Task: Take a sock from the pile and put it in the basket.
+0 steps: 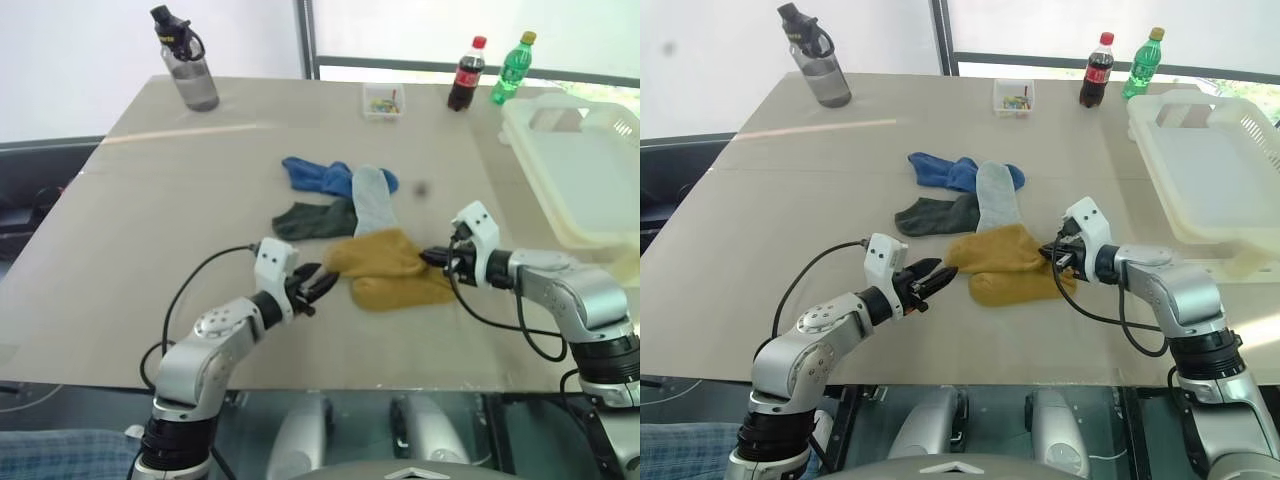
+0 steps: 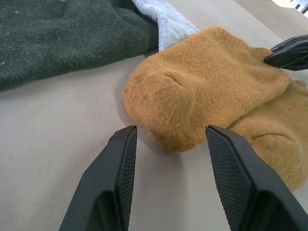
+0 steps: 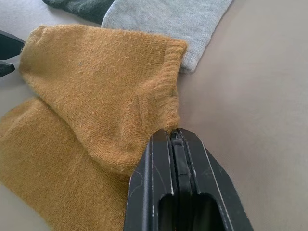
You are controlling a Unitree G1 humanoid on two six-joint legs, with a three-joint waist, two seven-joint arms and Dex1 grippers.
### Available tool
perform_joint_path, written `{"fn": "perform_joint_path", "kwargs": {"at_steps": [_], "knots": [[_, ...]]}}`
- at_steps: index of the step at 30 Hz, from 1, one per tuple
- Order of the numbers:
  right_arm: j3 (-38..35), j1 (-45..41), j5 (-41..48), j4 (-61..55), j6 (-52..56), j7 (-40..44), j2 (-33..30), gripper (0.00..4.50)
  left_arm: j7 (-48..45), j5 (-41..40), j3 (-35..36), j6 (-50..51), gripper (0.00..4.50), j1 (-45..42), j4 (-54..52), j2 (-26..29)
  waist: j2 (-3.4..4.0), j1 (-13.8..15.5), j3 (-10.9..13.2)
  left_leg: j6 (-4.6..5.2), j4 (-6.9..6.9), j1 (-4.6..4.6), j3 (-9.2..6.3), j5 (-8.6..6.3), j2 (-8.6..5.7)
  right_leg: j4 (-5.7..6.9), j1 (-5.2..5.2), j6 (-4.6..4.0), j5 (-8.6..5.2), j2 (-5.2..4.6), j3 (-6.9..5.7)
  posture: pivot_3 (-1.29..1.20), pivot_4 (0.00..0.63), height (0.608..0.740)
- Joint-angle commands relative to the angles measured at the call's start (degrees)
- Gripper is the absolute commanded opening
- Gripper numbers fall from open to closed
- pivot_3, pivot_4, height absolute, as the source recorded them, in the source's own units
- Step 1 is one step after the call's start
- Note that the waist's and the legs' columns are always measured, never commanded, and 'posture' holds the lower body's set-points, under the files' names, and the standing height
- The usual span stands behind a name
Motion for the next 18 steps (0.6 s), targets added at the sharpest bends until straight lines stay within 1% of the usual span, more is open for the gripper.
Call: {"fn": "perform_joint_path", "kwargs": {"at_steps": [1, 2, 5, 6, 7, 8, 18], "knots": [[-1.21, -0.22, -0.12, -2.03, -0.14, -0.62, 0.09, 0.05, 0.10, -1.08, 0.33, -0.47, 2.43, -1.52, 0.22, -0.37, 0.00, 0.01, 0.00, 0.00, 0.00, 0.00, 0.00, 0.00, 0.00, 0.00, 0.00, 0.00, 0.00, 0.00, 0.00, 0.00, 0.150, 0.740], [-1.16, -0.16, -0.13, -2.18, -0.15, -0.69, 0.11, 0.05, 0.27, -1.22, 0.45, -0.68, 2.43, -1.83, 0.56, -0.68, 0.00, 0.03, 0.00, 0.00, 0.00, 0.00, -0.01, 0.00, 0.00, 0.00, 0.00, 0.00, 0.00, 0.00, 0.00, 0.00, 0.150, 0.740], [-1.14, -0.07, -0.10, -2.50, -0.12, -0.81, 0.05, 0.00, 0.38, -1.30, 0.54, -0.95, 1.57, -2.70, 1.57, -1.12, 0.00, 0.00, 0.00, 0.00, 0.00, 0.00, 0.01, 0.00, 0.00, 0.00, 0.00, 0.00, 0.00, 0.00, 0.00, 0.00, 0.150, 0.740], [-1.16, -0.09, -0.11, -2.52, -0.14, -0.82, -0.03, 0.00, 0.36, -1.19, 0.40, -0.90, 1.06, -2.92, 1.79, -1.12, 0.00, 0.00, 0.00, 0.00, 0.00, 0.00, 0.01, 0.00, 0.00, 0.00, 0.00, 0.01, 0.00, 0.00, 0.00, 0.00, 0.150, 0.740], [-1.19, -0.07, -0.10, -2.62, -0.11, -0.91, -0.06, 0.00, 0.37, -1.14, 0.32, -0.85, 0.71, -3.02, 1.93, -1.07, 0.00, -0.01, 0.00, 0.00, 0.00, 0.00, 0.00, 0.00, 0.00, 0.00, 0.00, 0.01, 0.00, 0.01, 0.00, 0.00, 0.150, 0.740], [-1.21, -0.07, -0.14, -2.61, -0.19, -0.95, -0.12, 0.00, 0.37, -0.83, -0.02, -0.74, 0.08, -3.14, 2.07, -0.81, 0.00, -0.02, 0.00, 0.00, -0.01, -0.01, 0.00, 0.00, 0.00, 0.00, -0.01, 0.01, 0.00, 0.01, 0.00, 0.00, 0.150, 0.740], [-0.89, 0.35, -0.38, -2.78, -0.95, -1.24, 0.40, 0.00, 0.13, 0.26, -2.57, -0.44, 0.03, -3.42, 2.30, 0.59, 0.00, -0.03, 0.00, 0.00, -0.03, -0.01, 0.00, 0.00, 0.00, -0.05, -0.01, 0.00, 0.00, 0.01, 0.00, 0.00, 0.150, 0.740]]}}
